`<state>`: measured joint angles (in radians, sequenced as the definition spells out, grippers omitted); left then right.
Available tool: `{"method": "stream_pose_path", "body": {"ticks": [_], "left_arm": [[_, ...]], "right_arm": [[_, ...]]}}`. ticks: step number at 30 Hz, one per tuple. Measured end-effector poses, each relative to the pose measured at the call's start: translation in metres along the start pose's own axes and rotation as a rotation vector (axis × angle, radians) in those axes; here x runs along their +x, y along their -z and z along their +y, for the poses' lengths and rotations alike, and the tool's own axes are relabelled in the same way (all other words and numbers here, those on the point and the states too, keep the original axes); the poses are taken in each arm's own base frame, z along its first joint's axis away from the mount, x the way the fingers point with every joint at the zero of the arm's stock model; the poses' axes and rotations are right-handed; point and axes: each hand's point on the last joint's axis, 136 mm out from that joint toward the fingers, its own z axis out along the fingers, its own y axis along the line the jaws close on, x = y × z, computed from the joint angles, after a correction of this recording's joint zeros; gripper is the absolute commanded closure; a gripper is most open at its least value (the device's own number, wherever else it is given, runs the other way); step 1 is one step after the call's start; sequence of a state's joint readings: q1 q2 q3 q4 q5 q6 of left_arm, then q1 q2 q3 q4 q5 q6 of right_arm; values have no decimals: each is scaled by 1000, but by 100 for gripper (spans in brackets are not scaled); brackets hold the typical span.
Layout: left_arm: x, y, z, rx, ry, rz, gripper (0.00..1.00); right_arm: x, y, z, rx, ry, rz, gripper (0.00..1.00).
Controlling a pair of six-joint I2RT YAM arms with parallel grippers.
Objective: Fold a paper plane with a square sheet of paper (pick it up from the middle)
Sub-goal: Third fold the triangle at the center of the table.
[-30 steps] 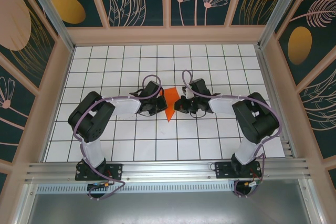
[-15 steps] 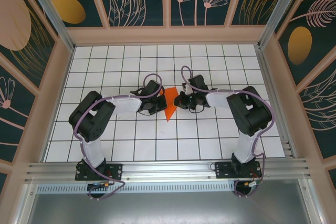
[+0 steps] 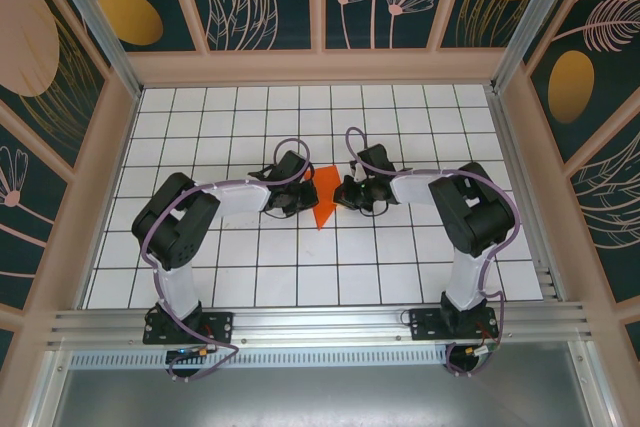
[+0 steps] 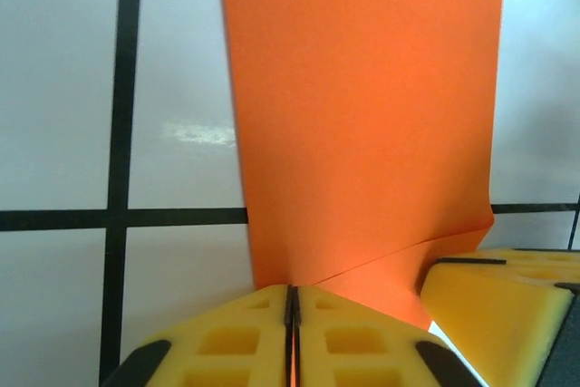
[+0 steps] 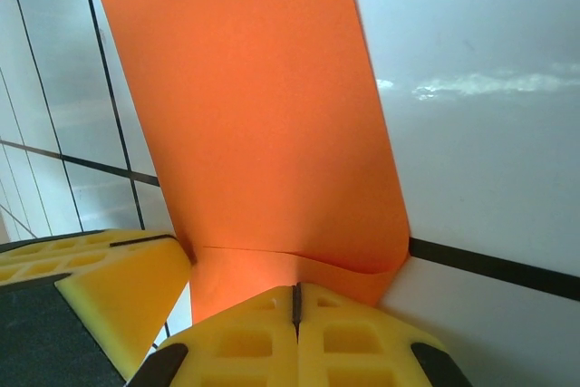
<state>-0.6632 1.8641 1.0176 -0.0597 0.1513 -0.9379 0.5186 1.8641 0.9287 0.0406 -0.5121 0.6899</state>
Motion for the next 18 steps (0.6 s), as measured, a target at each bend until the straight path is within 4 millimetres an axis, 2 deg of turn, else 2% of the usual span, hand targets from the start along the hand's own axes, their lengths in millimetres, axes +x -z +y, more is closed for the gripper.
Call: {"method": "stream_pose_path", "body": {"ticks": [3, 5, 8, 10, 14, 18], "left_arm": [[-5, 12, -12, 52, -5, -29, 73], [-8, 27, -25, 119, -9, -58, 73], [-8, 49, -41, 209, -10, -93, 75], [-4, 55, -51, 258, -12, -97, 79], [15, 50, -61, 299, -11, -51, 89], [36, 31, -57, 283, 0, 9, 93]], "right_arm": [[-1, 0, -1, 3, -19, -3, 95], [-1, 0, -1, 5, -31, -5, 95], [-1, 0, -1, 6, -53, -6, 95], [-1, 0, -1, 8, -62, -8, 95], [-1, 0, -1, 8, -81, -8, 95], [-1, 0, -2, 8, -100, -8, 95]]}}
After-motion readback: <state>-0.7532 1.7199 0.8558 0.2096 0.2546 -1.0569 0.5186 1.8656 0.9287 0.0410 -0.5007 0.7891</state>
